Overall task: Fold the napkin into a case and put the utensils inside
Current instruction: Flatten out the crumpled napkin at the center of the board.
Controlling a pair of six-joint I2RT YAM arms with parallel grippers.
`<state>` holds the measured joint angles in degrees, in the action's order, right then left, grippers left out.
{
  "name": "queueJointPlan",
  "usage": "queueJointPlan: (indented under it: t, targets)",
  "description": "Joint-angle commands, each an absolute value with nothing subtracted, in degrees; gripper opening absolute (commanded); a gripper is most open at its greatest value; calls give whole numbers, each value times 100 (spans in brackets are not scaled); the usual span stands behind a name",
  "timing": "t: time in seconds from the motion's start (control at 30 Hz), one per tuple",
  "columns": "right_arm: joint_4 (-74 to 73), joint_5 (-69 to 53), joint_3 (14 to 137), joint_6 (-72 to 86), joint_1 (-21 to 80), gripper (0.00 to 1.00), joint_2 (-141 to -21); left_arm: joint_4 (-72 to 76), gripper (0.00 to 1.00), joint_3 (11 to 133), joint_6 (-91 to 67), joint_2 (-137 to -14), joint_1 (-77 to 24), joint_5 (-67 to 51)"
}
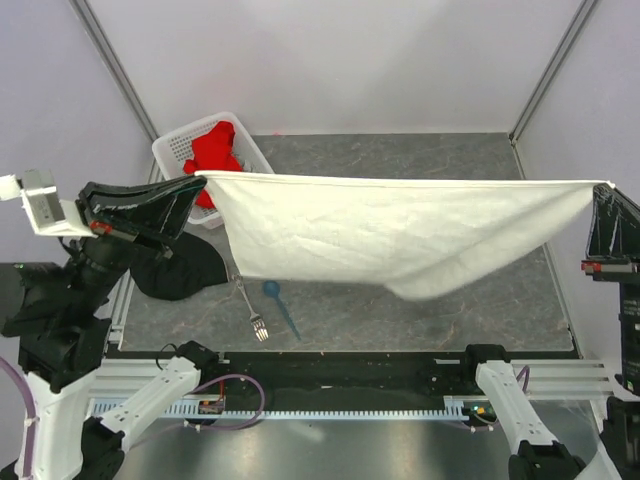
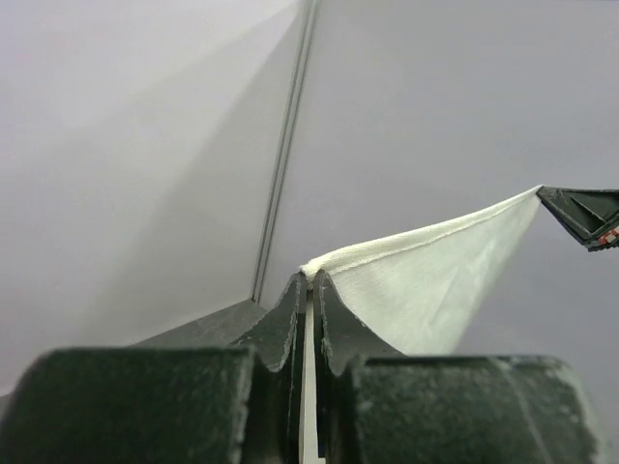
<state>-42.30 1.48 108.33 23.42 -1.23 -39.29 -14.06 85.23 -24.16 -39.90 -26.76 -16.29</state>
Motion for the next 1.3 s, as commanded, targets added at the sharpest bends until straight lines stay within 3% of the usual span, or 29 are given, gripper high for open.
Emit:
queueJointPlan:
  t: [0.0, 0.33, 0.47, 0.63, 0.73, 0.77, 0.8, 0.87, 0.93, 1.03, 1.27]
  targets:
    - [-4150, 887, 10144, 2347, -141, 0, -4368, -1266, 2, 8377, -2532, -4578, -2637, -994]
    - [-900, 1441, 7501, 1916, -141, 0, -5983, 490, 2, 8033, -1890, -7441, -2637, 482]
    - [182, 1432, 7374, 1714, -141, 0, -7641, 1466, 2, 8138, -1776, -8927, -2567, 668]
    - [1177, 1574, 7977, 1477, -193, 0, -9576, 1836, 2, 9306, -1731, -11518, -2426, 1072]
    - [1091, 1320, 8907, 1442, -246, 18, -10930, 1672, 5, 10315, -1758, -12750, -2294, 1274]
    - [455, 1362, 9304, 1424, -246, 39, -11534, 1531, 25, 10867, -1610, -12953, -2268, 1379]
    - [-178, 1484, 9830, 1415, -255, 44, -11862, 1338, 36, 11159, -1521, -13129, -2268, 1502]
    - [-1888, 1817, 11526, 1380, -272, 56, -12651, 819, 67, 11817, -1162, -13368, -2268, 1573]
    - [-2651, 1924, 12425, 1362, -290, 74, -12927, 477, 81, 11996, -1116, -13211, -2268, 1644]
    - [-3559, 2153, 12212, 1485, -308, 88, -12475, -359, 85, 11910, -1230, -12581, -2285, 1442]
    - [-4148, 1733, 9908, 2521, -308, 88, -10689, -895, 77, 9128, -2054, -10446, -2846, 686]
